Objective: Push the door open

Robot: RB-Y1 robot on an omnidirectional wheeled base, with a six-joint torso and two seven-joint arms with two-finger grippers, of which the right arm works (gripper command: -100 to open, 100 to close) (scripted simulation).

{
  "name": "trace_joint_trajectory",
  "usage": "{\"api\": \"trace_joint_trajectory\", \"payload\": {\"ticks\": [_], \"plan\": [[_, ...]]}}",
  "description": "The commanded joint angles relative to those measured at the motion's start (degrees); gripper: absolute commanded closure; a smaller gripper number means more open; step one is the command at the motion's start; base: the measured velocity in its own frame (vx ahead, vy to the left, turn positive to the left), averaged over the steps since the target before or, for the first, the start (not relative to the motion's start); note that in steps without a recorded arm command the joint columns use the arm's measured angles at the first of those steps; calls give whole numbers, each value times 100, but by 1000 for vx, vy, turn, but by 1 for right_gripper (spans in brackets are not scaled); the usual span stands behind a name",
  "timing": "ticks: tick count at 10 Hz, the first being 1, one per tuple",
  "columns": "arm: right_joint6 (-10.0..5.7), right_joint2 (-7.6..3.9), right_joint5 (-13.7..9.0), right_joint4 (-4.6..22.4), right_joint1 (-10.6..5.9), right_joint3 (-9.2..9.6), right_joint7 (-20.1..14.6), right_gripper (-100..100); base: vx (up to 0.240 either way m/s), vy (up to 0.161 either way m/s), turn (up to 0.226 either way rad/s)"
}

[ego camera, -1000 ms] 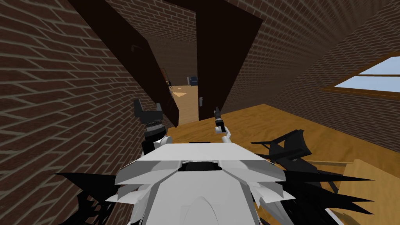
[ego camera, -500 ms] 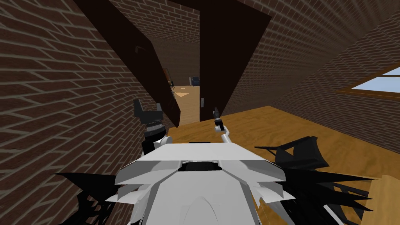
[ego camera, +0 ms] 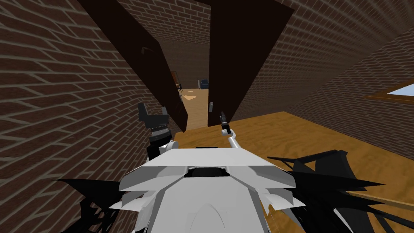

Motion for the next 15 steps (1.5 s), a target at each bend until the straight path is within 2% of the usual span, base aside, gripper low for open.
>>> {"api": "trace_joint_trajectory", "payload": {"ticks": [1,5,6,9,15], "plan": [[48,-15,-11,252,-153,-5,-53,-100,99,-4,88],[36,-62,-46,990,-599,-35,-177,-100,102,-9,77],[36,-62,-46,1030,-599,-35,-177,-100,66,-10,23],[27,-92,-71,1573,-910,-56,-263,-100,73,-12,68],[13,-134,-111,2451,-1413,-91,-403,-100,94,-22,61]]}}
